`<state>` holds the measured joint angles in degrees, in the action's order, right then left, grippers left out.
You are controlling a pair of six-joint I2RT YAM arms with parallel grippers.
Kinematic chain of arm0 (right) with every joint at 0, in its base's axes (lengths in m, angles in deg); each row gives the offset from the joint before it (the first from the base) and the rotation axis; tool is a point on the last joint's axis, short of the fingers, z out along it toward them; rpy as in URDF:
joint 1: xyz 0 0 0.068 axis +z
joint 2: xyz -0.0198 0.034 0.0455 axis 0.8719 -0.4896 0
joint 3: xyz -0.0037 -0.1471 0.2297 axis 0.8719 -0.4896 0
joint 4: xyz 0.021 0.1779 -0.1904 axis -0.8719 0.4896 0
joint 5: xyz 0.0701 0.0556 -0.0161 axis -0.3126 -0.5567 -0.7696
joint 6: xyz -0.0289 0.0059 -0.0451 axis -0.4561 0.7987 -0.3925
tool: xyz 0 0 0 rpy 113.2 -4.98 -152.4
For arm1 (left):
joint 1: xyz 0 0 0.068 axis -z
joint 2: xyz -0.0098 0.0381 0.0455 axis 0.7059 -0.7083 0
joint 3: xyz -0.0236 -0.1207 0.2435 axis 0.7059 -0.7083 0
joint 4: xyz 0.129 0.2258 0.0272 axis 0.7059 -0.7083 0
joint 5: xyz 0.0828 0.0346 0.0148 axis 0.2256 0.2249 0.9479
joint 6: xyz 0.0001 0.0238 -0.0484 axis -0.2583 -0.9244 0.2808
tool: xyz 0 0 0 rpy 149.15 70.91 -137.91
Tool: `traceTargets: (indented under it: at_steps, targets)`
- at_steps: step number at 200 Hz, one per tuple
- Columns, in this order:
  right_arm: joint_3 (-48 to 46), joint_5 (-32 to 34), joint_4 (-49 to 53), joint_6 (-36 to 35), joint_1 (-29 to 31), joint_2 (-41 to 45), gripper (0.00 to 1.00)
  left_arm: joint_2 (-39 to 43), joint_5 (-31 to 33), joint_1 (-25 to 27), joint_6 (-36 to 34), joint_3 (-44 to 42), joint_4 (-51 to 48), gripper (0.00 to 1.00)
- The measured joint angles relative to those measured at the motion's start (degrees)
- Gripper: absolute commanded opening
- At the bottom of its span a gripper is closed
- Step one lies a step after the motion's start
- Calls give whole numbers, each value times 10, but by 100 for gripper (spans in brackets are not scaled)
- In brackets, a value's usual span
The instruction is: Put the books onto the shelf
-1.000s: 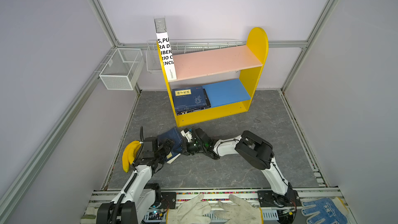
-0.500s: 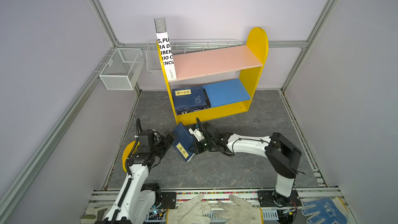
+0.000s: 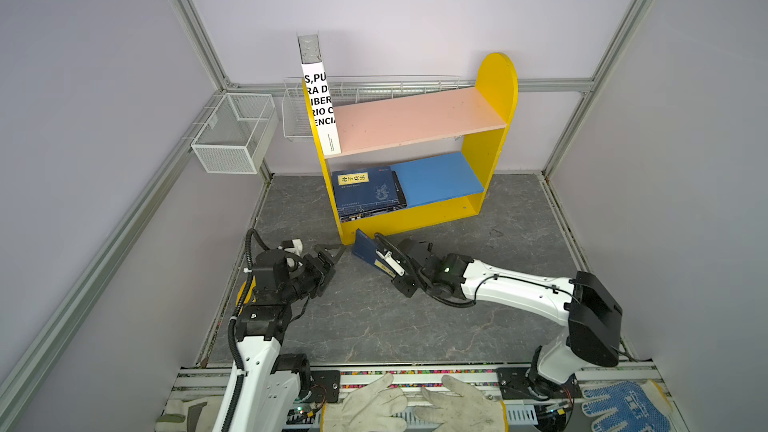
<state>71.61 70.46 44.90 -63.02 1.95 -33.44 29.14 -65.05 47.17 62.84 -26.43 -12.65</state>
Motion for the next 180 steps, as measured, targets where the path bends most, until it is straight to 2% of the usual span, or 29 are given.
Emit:
traceTargets:
  at_steps: [36, 123, 139, 180]
  targets:
    - [4, 71, 0, -75, 40, 0, 9, -18, -14, 0, 34, 0, 2, 90]
    - [1, 142, -41, -179, 91, 0, 10, -62, -27, 0, 78, -21, 52, 73]
    - [-10, 157, -59, -202, 100, 0, 11, -75, -33, 0, 77, -21, 52, 63]
    - [-43, 204, -106, -263, 120, -2, 14, -94, -44, 0, 68, -23, 45, 20]
